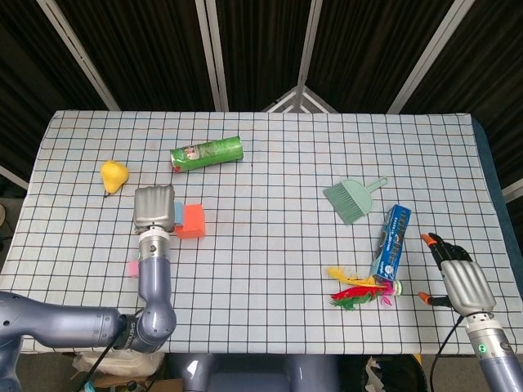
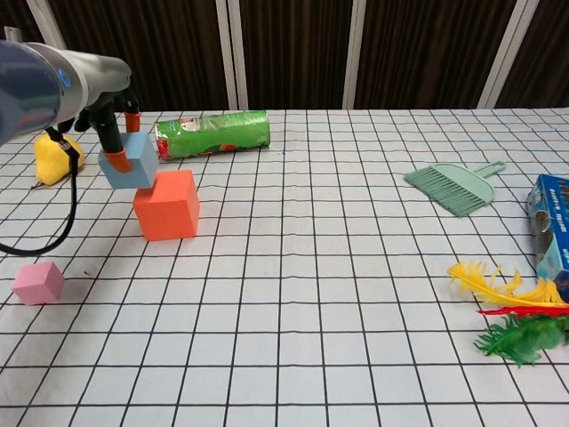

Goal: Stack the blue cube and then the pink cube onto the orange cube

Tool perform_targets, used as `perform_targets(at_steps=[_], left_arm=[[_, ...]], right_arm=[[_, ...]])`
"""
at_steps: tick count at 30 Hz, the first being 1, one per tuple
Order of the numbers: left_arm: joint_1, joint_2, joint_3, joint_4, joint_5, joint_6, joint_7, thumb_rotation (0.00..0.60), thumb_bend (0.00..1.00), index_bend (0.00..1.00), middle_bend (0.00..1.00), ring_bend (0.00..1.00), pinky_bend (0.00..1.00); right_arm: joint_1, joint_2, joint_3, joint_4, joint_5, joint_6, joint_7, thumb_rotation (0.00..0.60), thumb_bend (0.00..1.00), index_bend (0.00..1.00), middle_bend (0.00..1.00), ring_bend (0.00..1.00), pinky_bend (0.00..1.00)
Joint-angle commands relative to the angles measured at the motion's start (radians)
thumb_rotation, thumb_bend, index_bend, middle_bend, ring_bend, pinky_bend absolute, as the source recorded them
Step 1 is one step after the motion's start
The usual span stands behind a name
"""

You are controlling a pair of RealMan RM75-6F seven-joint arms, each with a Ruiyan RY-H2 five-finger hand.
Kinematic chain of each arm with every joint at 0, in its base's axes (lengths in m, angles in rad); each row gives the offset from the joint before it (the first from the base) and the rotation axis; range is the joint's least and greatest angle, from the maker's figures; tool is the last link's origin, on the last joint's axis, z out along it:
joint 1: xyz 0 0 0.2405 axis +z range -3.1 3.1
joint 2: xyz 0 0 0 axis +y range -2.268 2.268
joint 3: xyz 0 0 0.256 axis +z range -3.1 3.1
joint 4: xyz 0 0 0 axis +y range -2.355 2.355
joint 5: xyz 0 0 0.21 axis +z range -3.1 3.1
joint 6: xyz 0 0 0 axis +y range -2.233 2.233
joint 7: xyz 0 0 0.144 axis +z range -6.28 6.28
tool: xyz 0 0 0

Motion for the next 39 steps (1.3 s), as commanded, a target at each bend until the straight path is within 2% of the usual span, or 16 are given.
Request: perform_targets(at_steps=[1,21,39], left_arm=[[-0.006,-0.006,-0.001,0.002,0.002,0.007,0.002,0.600,0.43,0.55,0.96,0.77,0.70],[-0.034,-0.082,0.000,0.107,0.002,-0.020,-0.001,0.600,0.43,0.55,0.96,0.77,0.70],[-0.046,-0.098,-0.022,0.102,0.005,0.008,0.012,0.600,0.43,0.56,0.96,0.77,0.70]], right_arm=[[0.000,0.000,0.000,0.000,0.000,0.000,0.000,0.600,0.19,0.02,0.09,0.16,0.15],[-0.001,0.001,0.000,0.003,0.002,0.001,0.005,0.600,0.19,0.02,0.09,0.16,0.15],[0.000,0.000,0.000,0.001,0.004,-0.001,0.000,0.600,0.19,0.02,0.09,0.16,0.15]])
